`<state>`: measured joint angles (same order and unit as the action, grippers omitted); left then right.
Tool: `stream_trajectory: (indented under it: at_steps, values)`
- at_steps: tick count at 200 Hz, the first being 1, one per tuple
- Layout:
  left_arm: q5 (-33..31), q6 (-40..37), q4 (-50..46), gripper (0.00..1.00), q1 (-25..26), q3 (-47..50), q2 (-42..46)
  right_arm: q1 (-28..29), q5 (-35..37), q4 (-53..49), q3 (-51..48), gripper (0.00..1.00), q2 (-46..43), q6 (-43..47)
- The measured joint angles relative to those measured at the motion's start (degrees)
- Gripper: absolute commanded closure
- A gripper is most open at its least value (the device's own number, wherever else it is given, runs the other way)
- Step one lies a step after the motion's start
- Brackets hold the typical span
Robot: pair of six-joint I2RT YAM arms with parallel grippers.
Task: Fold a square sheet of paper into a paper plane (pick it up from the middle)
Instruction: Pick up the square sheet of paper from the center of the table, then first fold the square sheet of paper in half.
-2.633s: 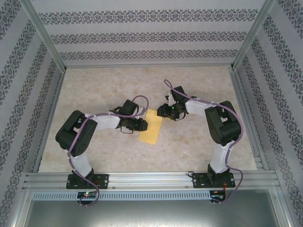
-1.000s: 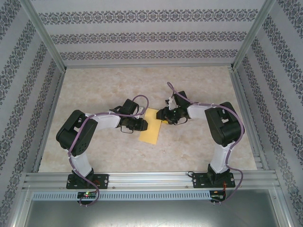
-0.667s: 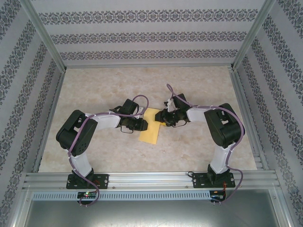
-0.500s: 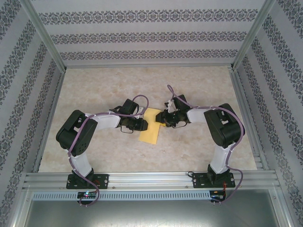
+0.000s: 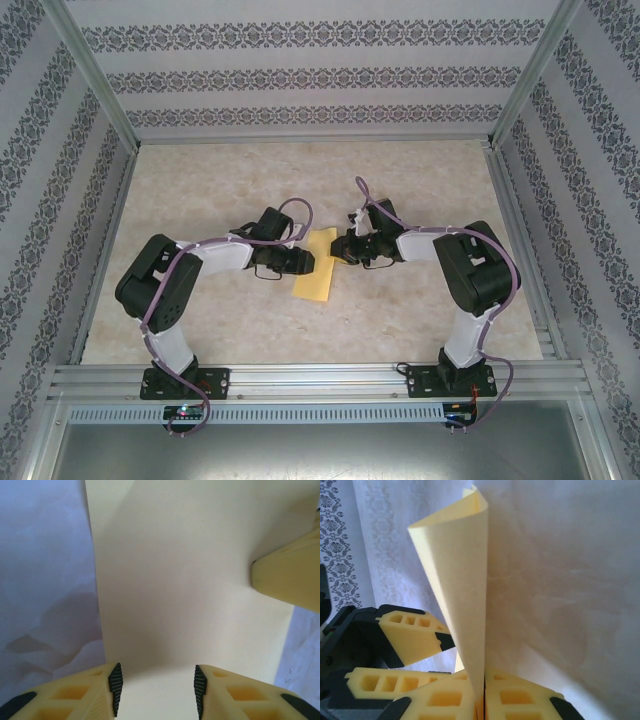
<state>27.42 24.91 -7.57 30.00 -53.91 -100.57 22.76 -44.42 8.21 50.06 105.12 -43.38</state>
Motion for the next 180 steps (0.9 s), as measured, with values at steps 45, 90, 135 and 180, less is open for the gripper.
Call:
stream_trajectory:
  at_steps: [45,90,135,180]
  values:
    - [-1.38,0.83,-2.6,0.4,-0.11,-1.97,5.9,-0.02,-0.39,-0.24,0.0,0.97,-3.76,-0.02]
    - [-2.4,3.82,-2.58,0.29,-1.68,-0.44,13.97,-0.04,-3.02,1.05,0.0,0.99,-8.61,-2.71]
    - [-0.57,7.72,1.29,0.23,-4.31,6.12,22.27,-0.17,-5.9,2.43,0.5,0.99,-13.51,-6.8]
    - [5.64,9.38,8.57,0.23,-6.88,10.86,24.46,-0.52,-8.5,4.63,2.67,0.99,-16.5,-10.95]
